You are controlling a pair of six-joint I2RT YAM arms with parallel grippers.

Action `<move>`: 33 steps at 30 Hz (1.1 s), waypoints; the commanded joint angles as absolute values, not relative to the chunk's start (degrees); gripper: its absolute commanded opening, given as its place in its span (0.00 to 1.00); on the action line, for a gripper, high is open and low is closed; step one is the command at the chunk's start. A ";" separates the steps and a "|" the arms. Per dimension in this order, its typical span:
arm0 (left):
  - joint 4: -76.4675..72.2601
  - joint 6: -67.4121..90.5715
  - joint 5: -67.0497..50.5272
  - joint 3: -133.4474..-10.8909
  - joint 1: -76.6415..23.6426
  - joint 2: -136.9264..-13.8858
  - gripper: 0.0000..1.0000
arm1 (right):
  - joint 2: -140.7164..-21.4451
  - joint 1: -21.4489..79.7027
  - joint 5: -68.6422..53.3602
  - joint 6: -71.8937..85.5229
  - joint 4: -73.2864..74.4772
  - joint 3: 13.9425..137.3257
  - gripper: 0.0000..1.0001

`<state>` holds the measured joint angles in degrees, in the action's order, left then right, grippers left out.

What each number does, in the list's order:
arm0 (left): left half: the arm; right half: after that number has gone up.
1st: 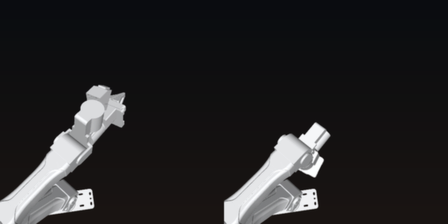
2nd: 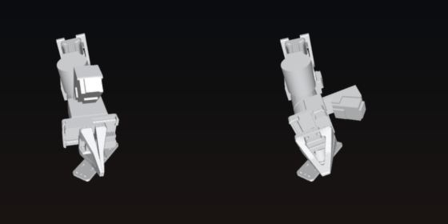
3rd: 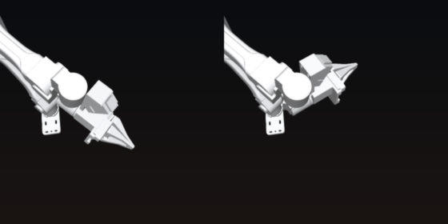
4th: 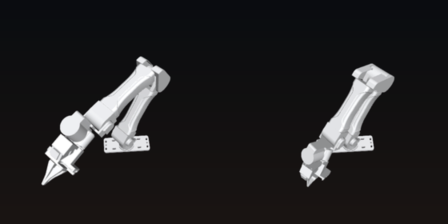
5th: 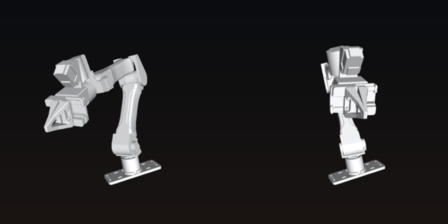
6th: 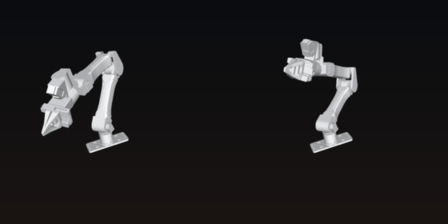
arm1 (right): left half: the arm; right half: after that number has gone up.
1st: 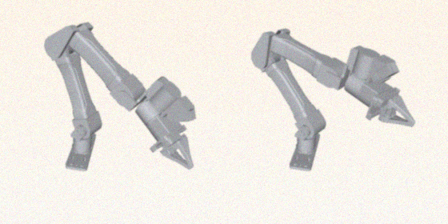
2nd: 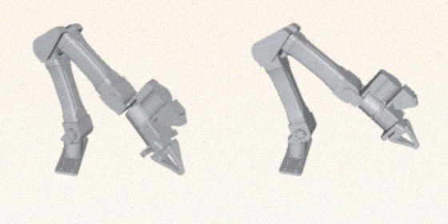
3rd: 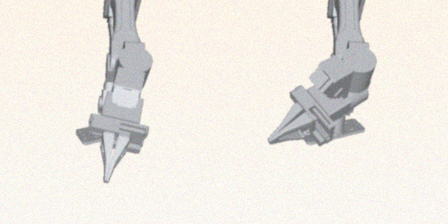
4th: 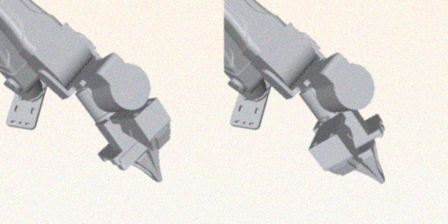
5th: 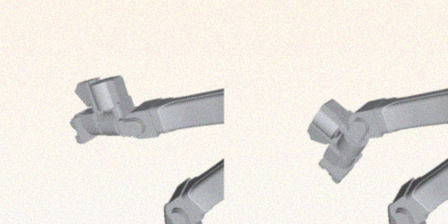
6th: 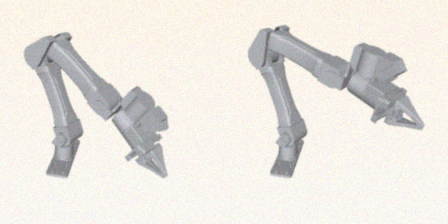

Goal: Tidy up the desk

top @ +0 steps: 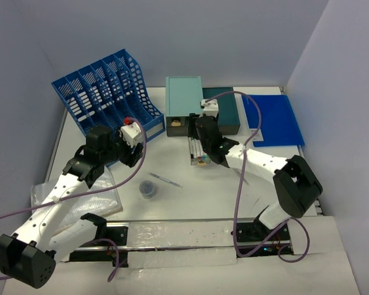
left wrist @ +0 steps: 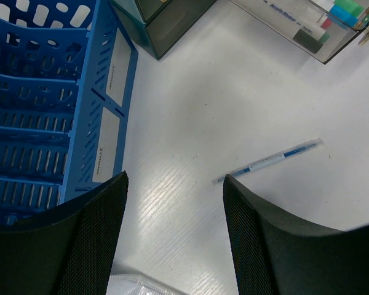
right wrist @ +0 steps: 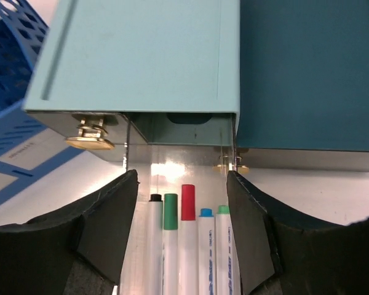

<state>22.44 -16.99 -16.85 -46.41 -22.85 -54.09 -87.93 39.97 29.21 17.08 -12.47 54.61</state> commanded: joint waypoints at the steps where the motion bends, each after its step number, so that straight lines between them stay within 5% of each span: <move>1: 20.43 -17.41 -15.44 -46.69 -22.36 -53.96 0.70 | -78.54 40.30 30.23 18.39 -11.31 53.45 0.67; 15: 22.27 -23.99 -5.06 -37.40 -20.35 -49.97 0.78 | -57.22 47.28 27.64 30.97 14.49 45.23 0.63; 33: 21.80 -19.90 -0.26 -26.72 -19.69 -40.42 0.83 | -57.86 55.99 27.52 41.70 8.57 33.26 0.55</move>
<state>24.02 -21.49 -0.65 -27.49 -20.12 -41.81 -56.03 55.75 25.25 40.26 12.34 33.35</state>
